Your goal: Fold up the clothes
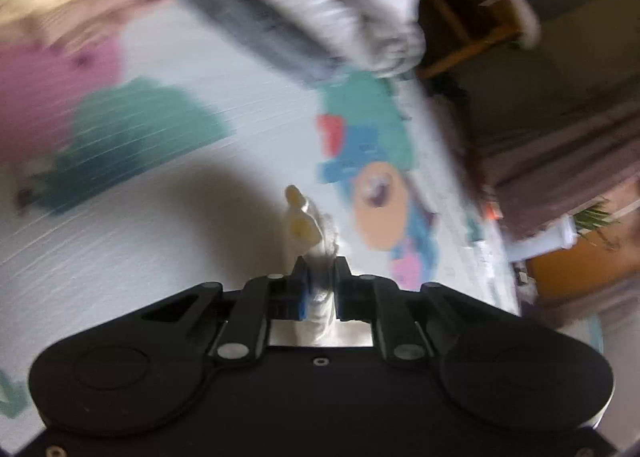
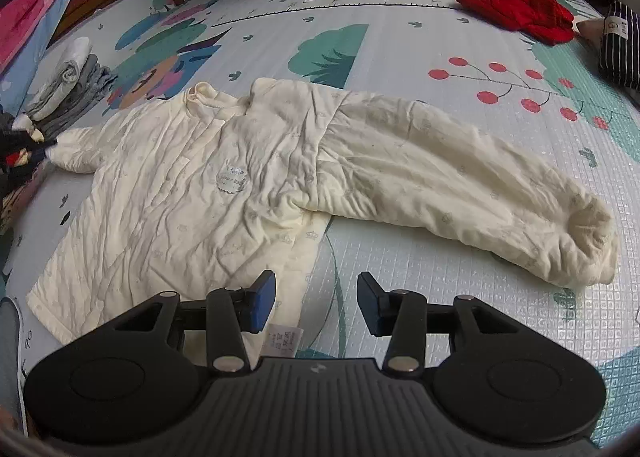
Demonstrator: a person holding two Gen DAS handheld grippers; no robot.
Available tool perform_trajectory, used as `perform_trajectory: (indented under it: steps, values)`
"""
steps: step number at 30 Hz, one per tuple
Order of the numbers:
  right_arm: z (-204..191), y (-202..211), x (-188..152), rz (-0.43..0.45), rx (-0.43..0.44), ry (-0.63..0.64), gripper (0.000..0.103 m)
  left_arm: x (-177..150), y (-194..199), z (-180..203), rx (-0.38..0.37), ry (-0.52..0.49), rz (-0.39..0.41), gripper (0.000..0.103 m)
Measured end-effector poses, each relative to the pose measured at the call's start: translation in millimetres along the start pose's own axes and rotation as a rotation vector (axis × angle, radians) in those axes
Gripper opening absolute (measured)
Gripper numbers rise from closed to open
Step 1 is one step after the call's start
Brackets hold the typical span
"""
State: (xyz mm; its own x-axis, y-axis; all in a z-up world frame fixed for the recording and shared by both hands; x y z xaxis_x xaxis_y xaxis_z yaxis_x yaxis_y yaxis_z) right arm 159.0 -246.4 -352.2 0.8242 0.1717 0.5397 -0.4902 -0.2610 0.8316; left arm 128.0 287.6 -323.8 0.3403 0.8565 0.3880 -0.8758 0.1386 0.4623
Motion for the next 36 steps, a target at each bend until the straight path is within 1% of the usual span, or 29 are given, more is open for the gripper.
perform_trajectory:
  steps: [5, 9, 11, 13, 16, 18, 20, 22, 23, 26, 29, 32, 34, 36]
  values:
    - [-3, 1, 2, 0.007, 0.022, 0.003, 0.046, -6, -10, 81, -0.136, -0.196, -0.023, 0.01]
    - [-1, 1, 2, 0.006, 0.027, -0.013, 0.046, -30, -20, 143, -0.247, -0.371, -0.061, 0.01]
    - [0, 1, 2, 0.003, 0.03, -0.019, 0.046, -53, -25, 171, -0.299, -0.487, -0.096, 0.01]
    - [1, 1, 2, 0.0, 0.033, -0.027, 0.046, -84, -30, 195, -0.344, -0.634, -0.139, 0.01]
    - [1, 1, 1, -0.002, 0.044, -0.038, 0.046, -133, -43, 217, -0.388, -0.833, -0.216, 0.01]
    - [1, 2, 2, -0.002, 0.064, -0.056, 0.046, -170, -56, 225, -0.406, -0.988, -0.27, 0.01]
    - [3, 4, 4, -0.003, 0.122, -0.119, 0.046, -205, -66, 227, -0.417, -1.133, -0.326, 0.01]
    - [10, 4, 6, -0.014, 0.202, -0.246, 0.046, -234, -76, 222, -0.426, -1.222, -0.379, 0.01]
    - [14, 3, 8, -0.019, 0.227, -0.3, 0.046, -247, -80, 219, -0.431, -1.259, -0.406, 0.01]
    - [20, 3, 12, -0.021, 0.283, -0.406, 0.047, -284, -85, 212, -0.46, -1.428, -0.445, 0.01]
    - [26, 1, 14, -0.025, 0.332, -0.501, 0.047, -309, -87, 209, -0.495, -1.505, -0.488, 0.01]
    - [34, -6, 17, -0.029, 0.375, -0.608, 0.048, -328, -84, 211, -0.547, -1.574, -0.512, 0.01]
    - [34, -16, 24, -0.038, 0.394, -0.644, 0.049, -335, -80, 213, -0.568, -1.606, -0.514, 0.01]
    - [29, -27, 34, -0.045, 0.42, -0.651, 0.052, -338, -70, 213, -0.576, -1.618, -0.514, 0.01]
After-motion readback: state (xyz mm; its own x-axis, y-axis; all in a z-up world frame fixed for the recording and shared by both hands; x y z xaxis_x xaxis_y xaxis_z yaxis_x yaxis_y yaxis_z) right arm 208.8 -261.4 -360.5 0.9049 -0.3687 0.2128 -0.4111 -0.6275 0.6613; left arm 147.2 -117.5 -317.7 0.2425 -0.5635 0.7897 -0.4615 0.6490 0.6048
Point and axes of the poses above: each gripper's, at about its wrist camera, not at the fingertips, and y roughly against the way its jaws point, z to its right, x to its top, the point moved 5 cm from there along -y, roughly the way its jaws point, and after that the axes turned 8 degrees about -x, right-handed, at the moved point
